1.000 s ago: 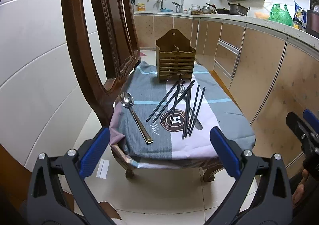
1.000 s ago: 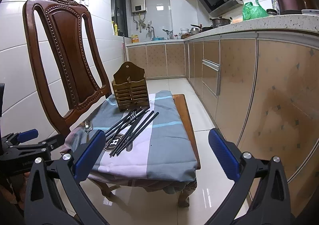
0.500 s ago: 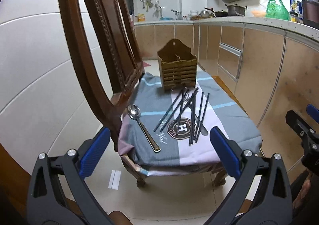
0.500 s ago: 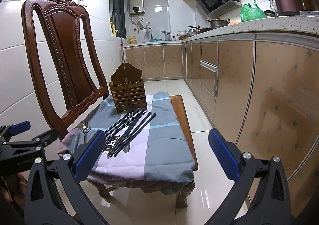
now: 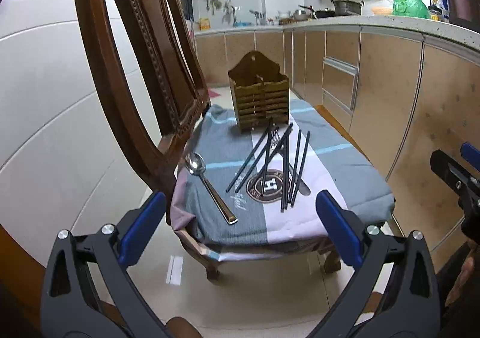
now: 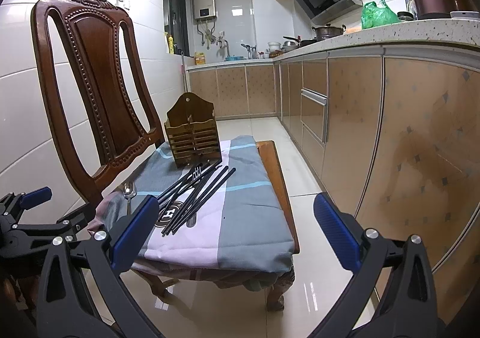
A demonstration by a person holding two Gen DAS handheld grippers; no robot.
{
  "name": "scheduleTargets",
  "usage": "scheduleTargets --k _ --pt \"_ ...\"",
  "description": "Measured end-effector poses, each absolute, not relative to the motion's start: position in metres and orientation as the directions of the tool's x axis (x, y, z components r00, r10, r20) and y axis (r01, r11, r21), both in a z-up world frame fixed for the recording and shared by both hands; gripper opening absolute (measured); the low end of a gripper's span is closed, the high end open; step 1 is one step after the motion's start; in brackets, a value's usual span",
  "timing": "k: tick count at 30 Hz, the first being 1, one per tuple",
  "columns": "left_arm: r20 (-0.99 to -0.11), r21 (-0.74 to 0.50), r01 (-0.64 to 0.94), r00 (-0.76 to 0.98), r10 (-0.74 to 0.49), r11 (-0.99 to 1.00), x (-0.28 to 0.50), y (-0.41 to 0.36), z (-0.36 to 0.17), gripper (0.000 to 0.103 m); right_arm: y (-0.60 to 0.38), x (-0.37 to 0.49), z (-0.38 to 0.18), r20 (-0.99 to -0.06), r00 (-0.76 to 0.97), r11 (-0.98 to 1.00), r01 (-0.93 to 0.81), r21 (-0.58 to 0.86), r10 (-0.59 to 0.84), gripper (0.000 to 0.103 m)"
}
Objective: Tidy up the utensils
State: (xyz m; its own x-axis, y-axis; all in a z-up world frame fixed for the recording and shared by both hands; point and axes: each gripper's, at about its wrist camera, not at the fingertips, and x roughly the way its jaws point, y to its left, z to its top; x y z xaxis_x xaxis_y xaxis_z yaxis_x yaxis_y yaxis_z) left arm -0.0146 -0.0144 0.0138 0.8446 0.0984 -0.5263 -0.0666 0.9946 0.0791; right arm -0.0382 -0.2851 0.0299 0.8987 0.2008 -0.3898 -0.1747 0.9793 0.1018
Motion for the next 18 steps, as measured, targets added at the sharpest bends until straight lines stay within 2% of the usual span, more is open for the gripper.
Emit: scheduleTargets --k 4,8,11,13,18 --pt "-0.515 0.067 -0.046 0.854 0.075 0.997 -0.018 -0.016 0.018 0.099 -0.288 -0.042 0.028 -0.360 0.912 0.979 -0.163 0.124 0.198 0.101" --pt "-0.517 0.093 -0.043 0.852 0.085 0.995 -0.020 -0.024 0.018 0.099 -0.288 -0.039 0.028 -0.382 0.904 0.981 -0.161 0.109 0.191 0.101" --pt "-0.599 0.059 0.009 0.800 0.028 0.998 -0.013 -0.026 0.012 0.099 -0.285 -0.038 0.027 -0.401 0.896 0.982 -0.168 0.089 0.190 0.101" --pt "-0.618 0.064 0.000 0.785 0.039 0.998 -0.011 -0.026 0.009 0.099 -0.283 -0.038 0.026 -0.409 0.893 0.982 -0.173 0.075 0.189 0.101" --pt "-0.590 0.023 0.006 0.808 0.009 1.000 -0.016 -0.023 0.015 0.099 -0.280 -0.038 0.024 -0.425 0.883 0.980 -0.190 0.062 0.198 0.101"
